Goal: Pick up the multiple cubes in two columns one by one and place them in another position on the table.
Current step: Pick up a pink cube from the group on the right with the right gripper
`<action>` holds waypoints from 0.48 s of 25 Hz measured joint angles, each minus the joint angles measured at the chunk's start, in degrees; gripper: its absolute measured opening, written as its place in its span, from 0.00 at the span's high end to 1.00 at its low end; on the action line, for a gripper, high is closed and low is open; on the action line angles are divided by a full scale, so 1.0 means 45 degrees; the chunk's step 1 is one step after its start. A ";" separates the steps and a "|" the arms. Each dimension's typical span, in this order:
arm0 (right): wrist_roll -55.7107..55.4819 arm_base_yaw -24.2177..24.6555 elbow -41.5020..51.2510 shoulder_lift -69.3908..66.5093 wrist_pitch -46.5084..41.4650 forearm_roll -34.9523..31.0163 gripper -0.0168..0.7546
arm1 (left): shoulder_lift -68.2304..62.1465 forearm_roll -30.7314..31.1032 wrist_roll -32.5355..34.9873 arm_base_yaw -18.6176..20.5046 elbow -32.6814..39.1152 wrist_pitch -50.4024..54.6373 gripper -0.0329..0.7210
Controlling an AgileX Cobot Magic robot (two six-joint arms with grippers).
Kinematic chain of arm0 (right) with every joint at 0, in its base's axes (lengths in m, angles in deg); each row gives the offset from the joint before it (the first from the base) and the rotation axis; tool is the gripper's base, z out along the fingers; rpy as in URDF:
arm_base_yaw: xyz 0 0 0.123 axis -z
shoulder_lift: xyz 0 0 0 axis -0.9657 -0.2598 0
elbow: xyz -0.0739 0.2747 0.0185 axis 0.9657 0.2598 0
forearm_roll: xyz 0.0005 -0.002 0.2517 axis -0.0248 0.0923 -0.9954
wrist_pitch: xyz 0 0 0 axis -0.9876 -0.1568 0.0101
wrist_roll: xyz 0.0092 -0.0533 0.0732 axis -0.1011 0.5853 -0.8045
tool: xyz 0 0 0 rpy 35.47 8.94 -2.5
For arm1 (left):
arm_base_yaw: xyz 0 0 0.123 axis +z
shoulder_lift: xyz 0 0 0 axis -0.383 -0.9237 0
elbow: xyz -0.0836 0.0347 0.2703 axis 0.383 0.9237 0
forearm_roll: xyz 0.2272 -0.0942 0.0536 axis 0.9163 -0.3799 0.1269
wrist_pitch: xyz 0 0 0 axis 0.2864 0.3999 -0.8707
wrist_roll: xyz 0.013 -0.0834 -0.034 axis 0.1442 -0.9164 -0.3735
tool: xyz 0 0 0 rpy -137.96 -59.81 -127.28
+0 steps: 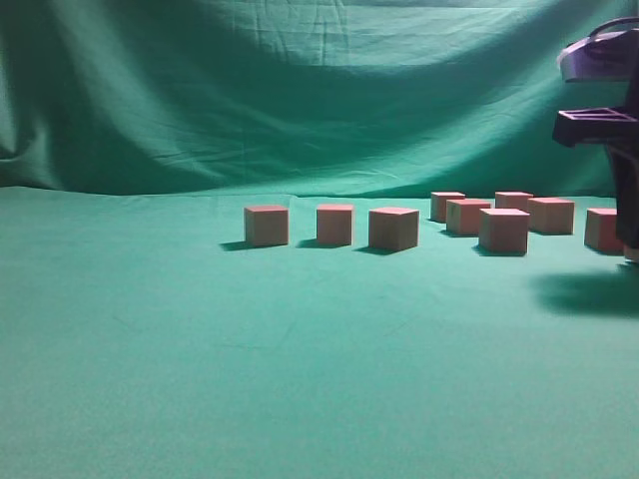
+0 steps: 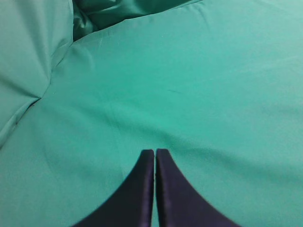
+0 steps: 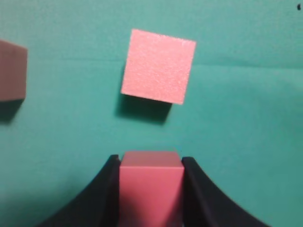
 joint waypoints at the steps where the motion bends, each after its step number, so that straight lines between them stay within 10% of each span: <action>1: 0.0063 0.0000 -0.0244 0.0000 -0.0563 -0.0134 0.65 | 0.0000 0.0000 0.0000 0.0000 0.0000 0.0000 0.96; 12: 0.4332 -0.3156 -0.4673 0.1196 -0.5031 -0.3039 0.65 | 0.0000 0.0000 0.0000 0.0000 0.0000 0.0000 0.96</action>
